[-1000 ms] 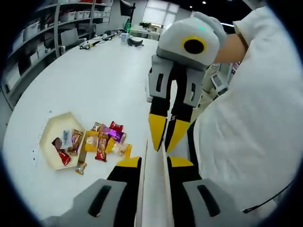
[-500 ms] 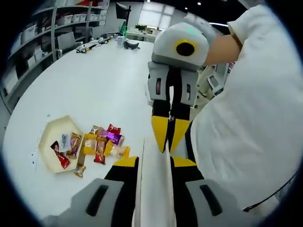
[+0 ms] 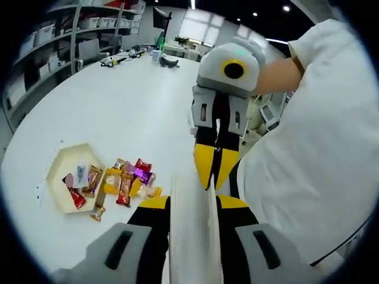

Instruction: Place the target food into the container with the food tongs after gripping and lifting it, then release it inside without dropping or visibly crushing the food.

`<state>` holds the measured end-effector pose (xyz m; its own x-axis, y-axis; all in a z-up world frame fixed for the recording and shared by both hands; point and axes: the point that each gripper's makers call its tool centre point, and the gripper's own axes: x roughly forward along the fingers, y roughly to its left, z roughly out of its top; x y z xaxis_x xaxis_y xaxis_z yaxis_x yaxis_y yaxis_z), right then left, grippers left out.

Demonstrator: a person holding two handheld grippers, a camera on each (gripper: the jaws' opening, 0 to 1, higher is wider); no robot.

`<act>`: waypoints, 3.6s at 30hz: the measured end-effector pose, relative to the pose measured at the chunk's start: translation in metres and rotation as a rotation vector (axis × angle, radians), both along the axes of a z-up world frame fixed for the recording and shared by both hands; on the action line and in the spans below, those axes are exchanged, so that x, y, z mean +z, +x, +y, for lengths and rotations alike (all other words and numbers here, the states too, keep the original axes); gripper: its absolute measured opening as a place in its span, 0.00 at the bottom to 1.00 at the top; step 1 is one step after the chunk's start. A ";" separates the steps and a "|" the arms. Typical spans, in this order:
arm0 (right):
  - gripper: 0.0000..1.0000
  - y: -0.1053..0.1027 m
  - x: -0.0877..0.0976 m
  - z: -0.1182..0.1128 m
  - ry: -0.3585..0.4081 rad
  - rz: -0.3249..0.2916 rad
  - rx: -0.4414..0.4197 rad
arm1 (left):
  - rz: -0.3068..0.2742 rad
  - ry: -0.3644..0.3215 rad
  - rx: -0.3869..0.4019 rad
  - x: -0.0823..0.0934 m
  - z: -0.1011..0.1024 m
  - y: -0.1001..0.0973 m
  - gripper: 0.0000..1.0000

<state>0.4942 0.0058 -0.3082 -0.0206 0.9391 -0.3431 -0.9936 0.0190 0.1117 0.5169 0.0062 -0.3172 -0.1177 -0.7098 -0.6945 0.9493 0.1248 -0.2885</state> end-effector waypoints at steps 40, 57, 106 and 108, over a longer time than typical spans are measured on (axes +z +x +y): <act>0.00 0.009 0.030 -0.001 0.226 0.229 -0.064 | 0.037 -0.397 0.197 0.045 -0.001 0.023 0.32; 0.00 0.001 0.044 0.006 0.253 0.270 0.013 | 0.056 -0.443 0.114 0.056 -0.015 0.004 0.27; 0.00 -0.011 0.057 0.008 0.188 0.169 0.096 | 0.038 -0.565 0.133 0.077 -0.017 -0.008 0.28; 0.00 -0.012 0.058 0.008 0.190 0.165 0.096 | 0.035 -0.564 0.136 0.077 -0.017 -0.007 0.29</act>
